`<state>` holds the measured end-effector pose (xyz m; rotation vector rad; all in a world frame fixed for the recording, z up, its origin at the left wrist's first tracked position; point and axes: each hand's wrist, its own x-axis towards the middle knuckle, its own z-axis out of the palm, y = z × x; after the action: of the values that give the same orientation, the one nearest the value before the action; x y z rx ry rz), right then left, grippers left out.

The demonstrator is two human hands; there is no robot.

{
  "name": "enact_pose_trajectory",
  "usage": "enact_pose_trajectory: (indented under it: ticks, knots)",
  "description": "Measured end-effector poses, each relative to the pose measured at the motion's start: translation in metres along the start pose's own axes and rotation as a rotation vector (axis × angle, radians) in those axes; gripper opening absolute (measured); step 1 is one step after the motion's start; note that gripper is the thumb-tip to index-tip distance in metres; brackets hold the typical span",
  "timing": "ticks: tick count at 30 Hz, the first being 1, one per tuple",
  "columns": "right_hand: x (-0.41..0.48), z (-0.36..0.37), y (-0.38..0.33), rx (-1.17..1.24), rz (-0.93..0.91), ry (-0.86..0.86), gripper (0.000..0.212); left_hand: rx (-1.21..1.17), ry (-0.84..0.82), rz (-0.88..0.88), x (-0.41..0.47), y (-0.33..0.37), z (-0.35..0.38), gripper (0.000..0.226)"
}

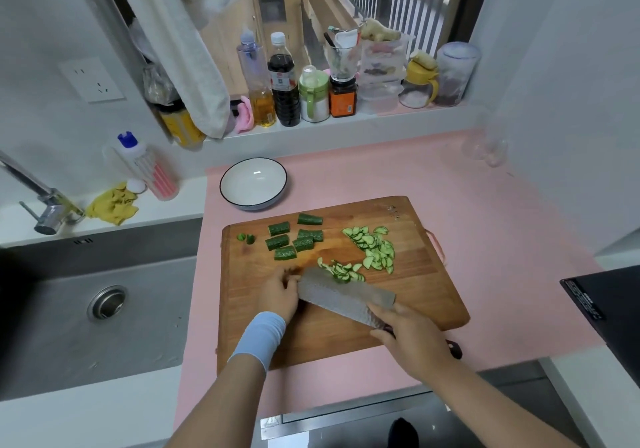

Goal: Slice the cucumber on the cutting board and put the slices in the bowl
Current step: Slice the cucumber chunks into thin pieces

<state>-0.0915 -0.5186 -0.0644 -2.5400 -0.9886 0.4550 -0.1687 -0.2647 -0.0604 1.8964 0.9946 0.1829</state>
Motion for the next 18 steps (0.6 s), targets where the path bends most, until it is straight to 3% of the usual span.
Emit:
enact_pose_trajectory:
  ticks: [10,15,18]
  knots:
    - [0.029,-0.047,0.023,0.047,0.118,0.089,0.042,0.082,0.048,-0.026,0.028,0.03,0.033,0.039]
    - [0.04,-0.08,0.016,0.311,0.254,0.07,0.022,0.084,0.04,-0.025,0.038,0.049,0.047,0.04]
    - [0.049,-0.096,0.014,0.388,0.299,0.091,0.034,0.154,0.015,-0.032,0.045,0.057,0.052,0.038]
